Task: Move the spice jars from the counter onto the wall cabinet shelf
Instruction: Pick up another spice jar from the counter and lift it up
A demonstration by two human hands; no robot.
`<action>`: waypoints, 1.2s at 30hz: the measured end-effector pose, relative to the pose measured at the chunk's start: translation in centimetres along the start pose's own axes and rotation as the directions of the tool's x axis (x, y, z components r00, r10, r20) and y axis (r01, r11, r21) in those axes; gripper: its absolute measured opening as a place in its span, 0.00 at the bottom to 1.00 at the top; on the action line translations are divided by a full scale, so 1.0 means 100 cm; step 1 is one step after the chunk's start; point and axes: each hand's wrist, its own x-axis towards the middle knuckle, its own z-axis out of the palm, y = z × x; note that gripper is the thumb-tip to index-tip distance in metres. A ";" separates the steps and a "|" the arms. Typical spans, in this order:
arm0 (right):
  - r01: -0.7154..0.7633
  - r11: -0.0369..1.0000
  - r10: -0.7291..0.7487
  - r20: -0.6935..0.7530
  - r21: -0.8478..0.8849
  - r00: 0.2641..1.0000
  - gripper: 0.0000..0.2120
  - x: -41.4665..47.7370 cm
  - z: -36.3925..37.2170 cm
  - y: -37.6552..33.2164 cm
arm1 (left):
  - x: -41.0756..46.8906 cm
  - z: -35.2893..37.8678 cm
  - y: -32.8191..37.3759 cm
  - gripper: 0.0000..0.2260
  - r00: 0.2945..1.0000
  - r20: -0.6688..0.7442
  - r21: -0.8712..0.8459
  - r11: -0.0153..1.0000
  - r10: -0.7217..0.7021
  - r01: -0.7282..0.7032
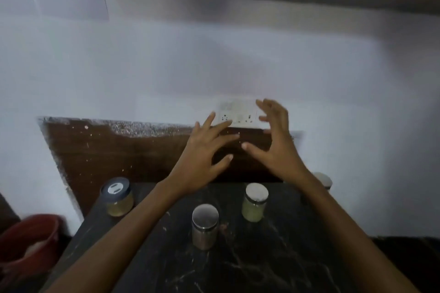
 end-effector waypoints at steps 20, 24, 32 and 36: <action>-0.647 0.762 0.538 0.581 -0.025 0.611 0.45 -0.141 0.177 0.112 | -0.201 0.110 -0.042 0.36 0.570 0.646 0.221 0.839 -0.508 0.497; -0.715 0.698 0.580 0.556 0.036 0.595 0.42 -0.143 0.195 0.113 | -0.202 0.110 -0.044 0.37 0.573 0.648 0.239 0.848 -0.502 0.472; -0.741 0.661 0.545 0.601 0.119 0.584 0.37 -0.122 0.156 0.110 | -0.196 0.093 -0.044 0.44 0.659 0.578 0.160 0.859 -0.482 0.487; -0.726 0.679 0.470 0.694 0.110 0.545 0.29 -0.113 0.123 0.100 | -0.189 0.076 -0.030 0.51 0.696 0.597 0.052 0.885 -0.399 0.463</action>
